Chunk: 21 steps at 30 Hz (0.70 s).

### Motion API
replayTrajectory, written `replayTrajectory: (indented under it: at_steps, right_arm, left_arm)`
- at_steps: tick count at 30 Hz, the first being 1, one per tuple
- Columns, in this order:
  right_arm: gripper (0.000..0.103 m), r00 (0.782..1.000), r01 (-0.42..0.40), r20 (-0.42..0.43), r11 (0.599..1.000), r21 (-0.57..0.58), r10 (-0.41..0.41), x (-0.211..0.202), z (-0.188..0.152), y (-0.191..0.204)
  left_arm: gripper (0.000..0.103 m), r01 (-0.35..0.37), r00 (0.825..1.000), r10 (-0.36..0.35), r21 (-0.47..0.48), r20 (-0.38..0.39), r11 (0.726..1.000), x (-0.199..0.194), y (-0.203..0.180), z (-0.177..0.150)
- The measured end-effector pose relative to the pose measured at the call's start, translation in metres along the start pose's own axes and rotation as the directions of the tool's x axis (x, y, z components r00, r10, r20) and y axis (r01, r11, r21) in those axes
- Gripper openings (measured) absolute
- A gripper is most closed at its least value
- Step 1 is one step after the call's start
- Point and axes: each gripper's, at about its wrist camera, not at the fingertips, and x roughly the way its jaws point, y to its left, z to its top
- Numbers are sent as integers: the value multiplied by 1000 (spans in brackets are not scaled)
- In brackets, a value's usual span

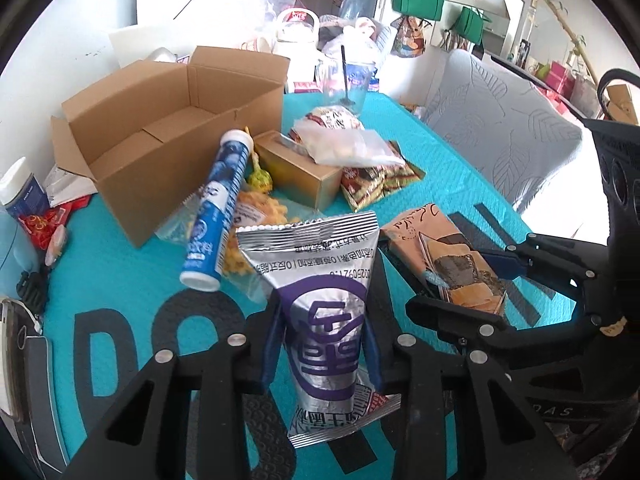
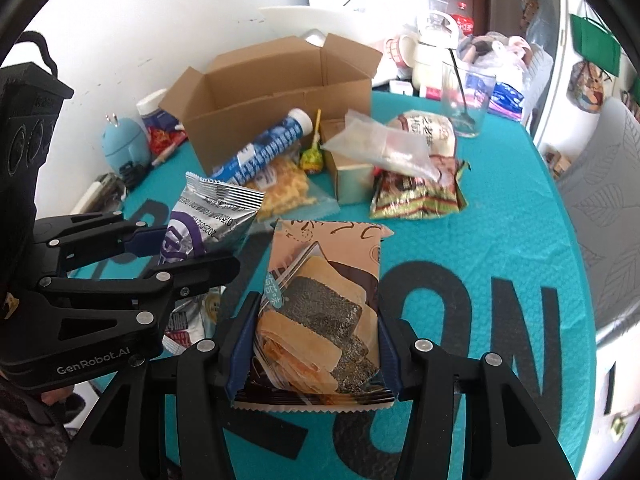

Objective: Organize snacks
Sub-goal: 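Carry both held snacks up and over into the cardboard box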

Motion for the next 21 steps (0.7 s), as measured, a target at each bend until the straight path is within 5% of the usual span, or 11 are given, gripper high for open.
replayTrajectory:
  at_steps: [12,21]
  right_arm:
    - [52,997,-46,60,999,-10,46,-7,40,3]
    - [52,987,-57,149,996,-71,67,-15,96,12]
  left_arm:
    - [33,-16,992,19,-22,127,1000,-33,22,32]
    - [33,-37,967,41,-21,250,999,-56,47,80]
